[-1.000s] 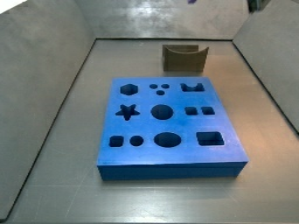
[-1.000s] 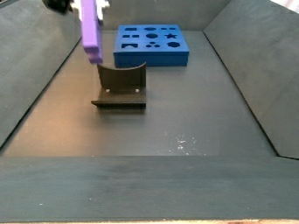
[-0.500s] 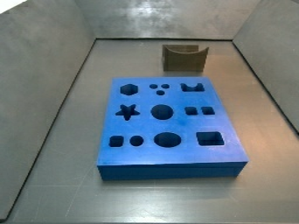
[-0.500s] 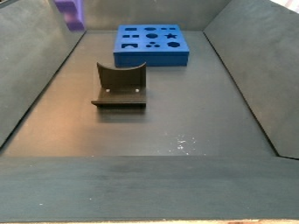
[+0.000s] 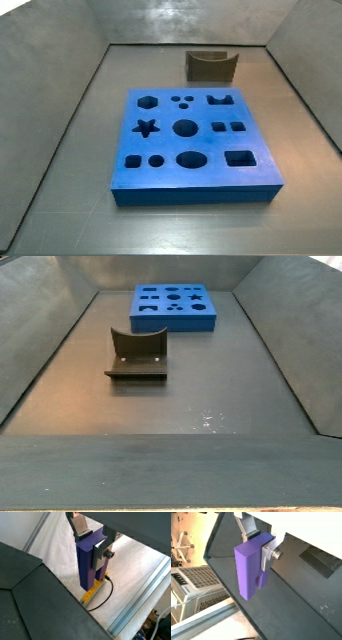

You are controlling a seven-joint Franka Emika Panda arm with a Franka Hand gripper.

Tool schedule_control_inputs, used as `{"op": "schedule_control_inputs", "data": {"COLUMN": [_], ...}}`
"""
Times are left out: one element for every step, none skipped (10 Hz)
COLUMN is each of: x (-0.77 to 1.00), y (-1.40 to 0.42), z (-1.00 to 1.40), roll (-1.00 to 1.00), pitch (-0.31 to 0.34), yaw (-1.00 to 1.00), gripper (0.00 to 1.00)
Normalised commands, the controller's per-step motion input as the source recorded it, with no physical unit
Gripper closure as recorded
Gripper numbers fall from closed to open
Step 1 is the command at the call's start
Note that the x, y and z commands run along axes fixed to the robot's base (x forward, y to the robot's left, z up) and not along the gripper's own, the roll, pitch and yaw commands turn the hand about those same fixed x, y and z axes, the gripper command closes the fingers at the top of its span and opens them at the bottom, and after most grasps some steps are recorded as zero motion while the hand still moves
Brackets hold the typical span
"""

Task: Pick up the double-square object. Move up. Place the double-square object on the fixture. Regrasp the double-square object. Move to above the board. Insert the double-square object.
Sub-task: Move to above the board.

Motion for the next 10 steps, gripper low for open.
{"op": "schedule_control_inputs", "data": {"x": [0.09, 0.07, 0.04, 0.04, 0.03, -0.52, -0.52, -0.55, -0.55, -0.56], "y": [0.03, 0.01, -0.01, -0.01, -0.02, -1.0, -1.0, -1.0, -1.0, -1.0], "z": [0.82, 0.68, 0.49, 0.39, 0.2, -0.16, -0.16, -0.16, -0.17, -0.16], "roll": [-0.07, -0.07, -0.07, -0.07, -0.07, -1.0, -1.0, -1.0, -1.0, -1.0], "pitch": [0.088, 0.085, 0.073, 0.066, 0.068, -0.09, -0.093, -0.115, -0.123, -0.127], "yaw": [0.12, 0.11, 0.11, 0.11, 0.1, -0.15, -0.15, -0.16, -0.17, -0.18], "gripper": [1.0, 1.0, 1.0, 1.0, 1.0, 1.0, 1.0, 1.0, 1.0, 1.0]}}
